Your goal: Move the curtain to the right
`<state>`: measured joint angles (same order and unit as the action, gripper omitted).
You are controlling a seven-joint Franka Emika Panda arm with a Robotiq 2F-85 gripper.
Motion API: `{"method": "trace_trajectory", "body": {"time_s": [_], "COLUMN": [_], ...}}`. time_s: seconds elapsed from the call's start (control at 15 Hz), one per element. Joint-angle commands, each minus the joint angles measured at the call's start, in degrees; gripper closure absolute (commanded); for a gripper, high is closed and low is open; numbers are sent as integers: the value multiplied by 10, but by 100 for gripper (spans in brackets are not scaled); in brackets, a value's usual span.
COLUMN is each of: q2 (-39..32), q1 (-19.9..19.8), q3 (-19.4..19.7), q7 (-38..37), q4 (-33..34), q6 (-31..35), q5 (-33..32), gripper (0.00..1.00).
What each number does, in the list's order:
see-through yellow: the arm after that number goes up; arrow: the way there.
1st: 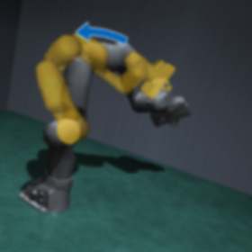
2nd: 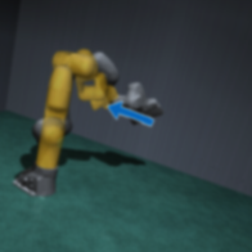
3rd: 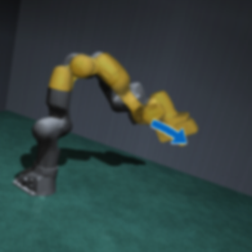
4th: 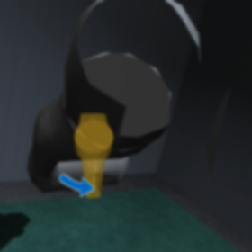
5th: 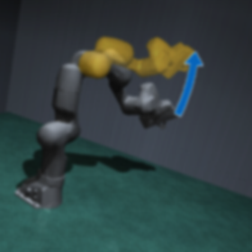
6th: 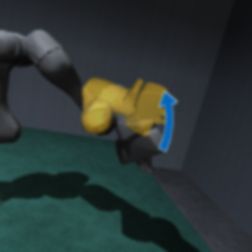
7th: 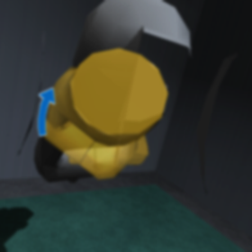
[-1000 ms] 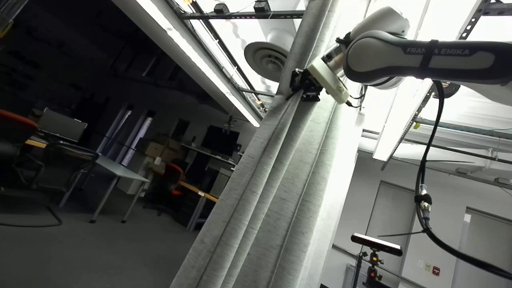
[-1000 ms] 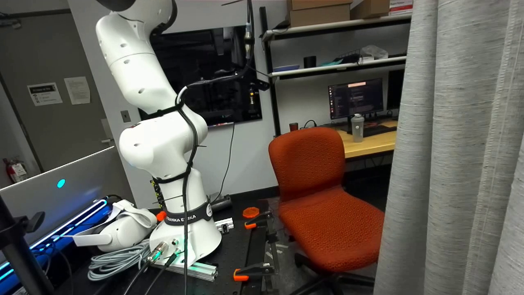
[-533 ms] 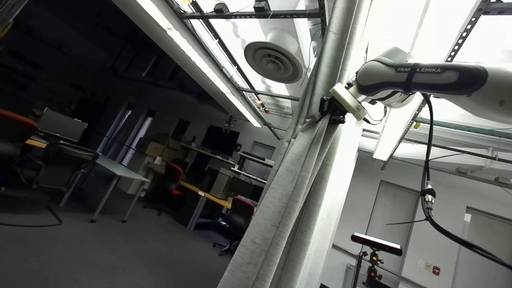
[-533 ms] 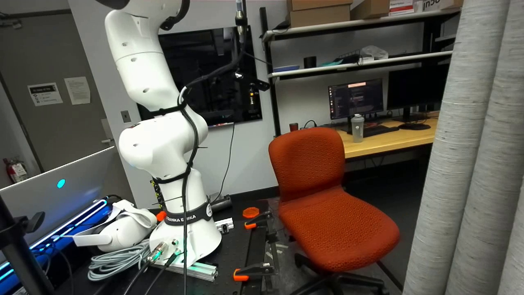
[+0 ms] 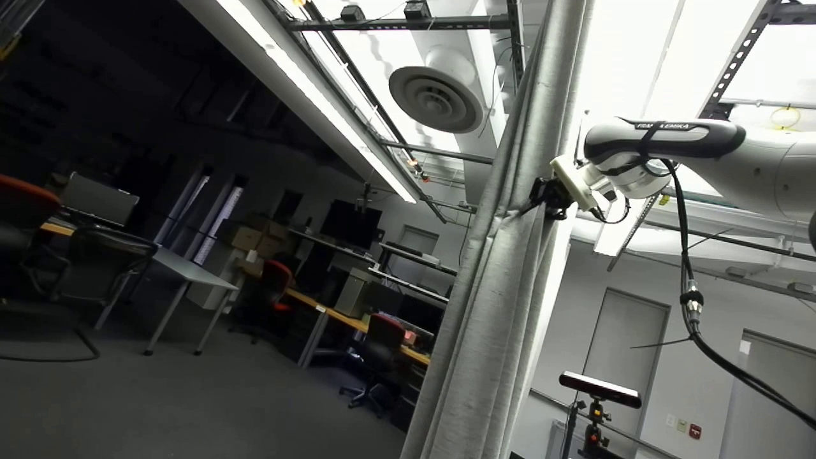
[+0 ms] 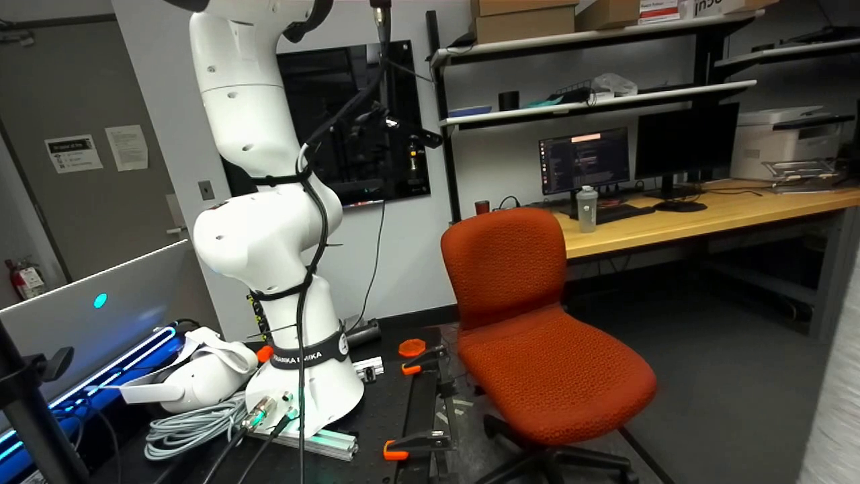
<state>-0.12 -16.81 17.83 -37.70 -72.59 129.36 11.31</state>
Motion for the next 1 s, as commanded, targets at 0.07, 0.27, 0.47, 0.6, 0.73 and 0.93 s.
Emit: {"method": "trace_trajectory", "body": {"time_s": [0.07, 0.27, 0.47, 0.6, 0.73, 0.93], "q2": [-110, -132, -121, -115, -111, -120], "q1": [-32, -71, -103, -124, -143, -162], "q3": [15, 25, 37, 47, 52, 53], "q7": [29, 17, 17, 17, 19, 24], "q4": [119, 144, 129, 113, 105, 110], "q6": [-89, -120, -123, -128, -128, -134], "q5": [77, 110, 149, 166, 195, 232], "gripper": [99, 99, 99, 99, 99, 99]}}
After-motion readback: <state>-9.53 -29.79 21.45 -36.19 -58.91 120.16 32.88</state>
